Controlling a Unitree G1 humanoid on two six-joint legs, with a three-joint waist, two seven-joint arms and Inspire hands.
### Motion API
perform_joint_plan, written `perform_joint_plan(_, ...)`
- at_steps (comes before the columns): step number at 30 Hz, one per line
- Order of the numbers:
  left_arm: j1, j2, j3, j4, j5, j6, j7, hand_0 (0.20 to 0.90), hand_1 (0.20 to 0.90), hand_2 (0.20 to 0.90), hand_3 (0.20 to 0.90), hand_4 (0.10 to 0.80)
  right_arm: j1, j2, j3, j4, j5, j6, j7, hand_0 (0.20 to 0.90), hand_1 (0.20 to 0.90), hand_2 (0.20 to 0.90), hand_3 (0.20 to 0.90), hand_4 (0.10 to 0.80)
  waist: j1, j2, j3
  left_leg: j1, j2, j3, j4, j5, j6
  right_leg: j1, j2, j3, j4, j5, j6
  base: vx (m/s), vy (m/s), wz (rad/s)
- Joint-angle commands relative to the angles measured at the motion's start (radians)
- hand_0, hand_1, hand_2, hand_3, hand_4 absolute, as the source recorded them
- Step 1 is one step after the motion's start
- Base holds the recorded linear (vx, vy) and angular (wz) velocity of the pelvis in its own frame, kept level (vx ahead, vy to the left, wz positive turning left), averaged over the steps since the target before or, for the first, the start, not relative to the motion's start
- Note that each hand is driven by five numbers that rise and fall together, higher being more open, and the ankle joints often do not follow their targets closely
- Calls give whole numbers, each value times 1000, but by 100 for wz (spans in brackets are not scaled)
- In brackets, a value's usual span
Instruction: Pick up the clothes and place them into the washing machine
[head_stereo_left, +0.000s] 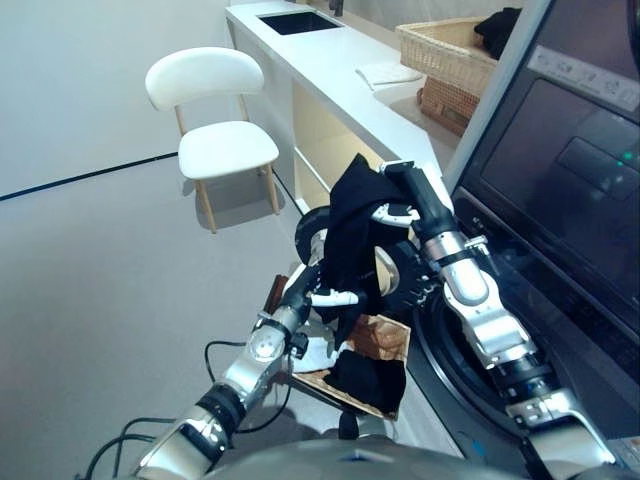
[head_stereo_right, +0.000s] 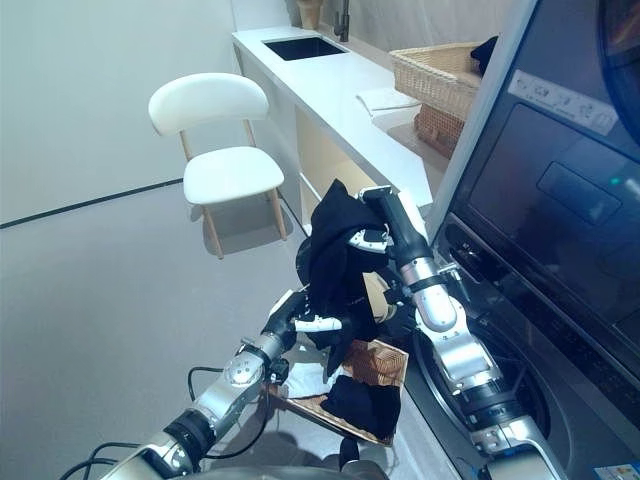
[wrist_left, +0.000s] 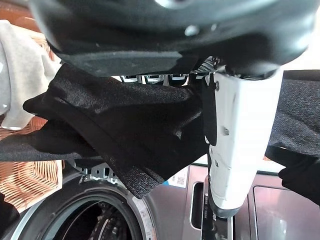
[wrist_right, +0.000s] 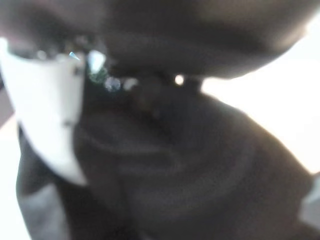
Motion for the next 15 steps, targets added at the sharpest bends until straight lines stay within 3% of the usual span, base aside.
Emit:
perform_joint_plan(1, -151, -91, -28, 54, -29, -79, 4, 900, 900, 900, 900, 800, -102, 24, -69, -60, 59, -82, -49, 200, 200, 200, 200, 300, 18, -19, -114, -1, 9, -12, -7, -1, -62, 65, 7, -12, 60, -124, 48, 0, 0, 0)
perform_joint_plan(9, -210, -157, -77, 110, -55, -68, 12, 900, 900, 900, 900, 800, -140, 44, -25, -37, 90, -82, -54, 200, 200, 200, 200, 300, 3, -23, -117, -1, 12, -7, -7, 0, -64, 60, 9, -8, 64, -120, 47, -15, -5, -2)
perform_joint_plan(15, -236, -171, -101, 105, -67, -66, 12, 900, 900, 900, 900, 800, -143, 47, -9, -49, 100, -82, -51, 200, 200, 200, 200, 300, -7, -26, -115, 1, 13, 0, -7, -2, -61, 54, 11, 3, 65, -117, 47, -11, -5, -6)
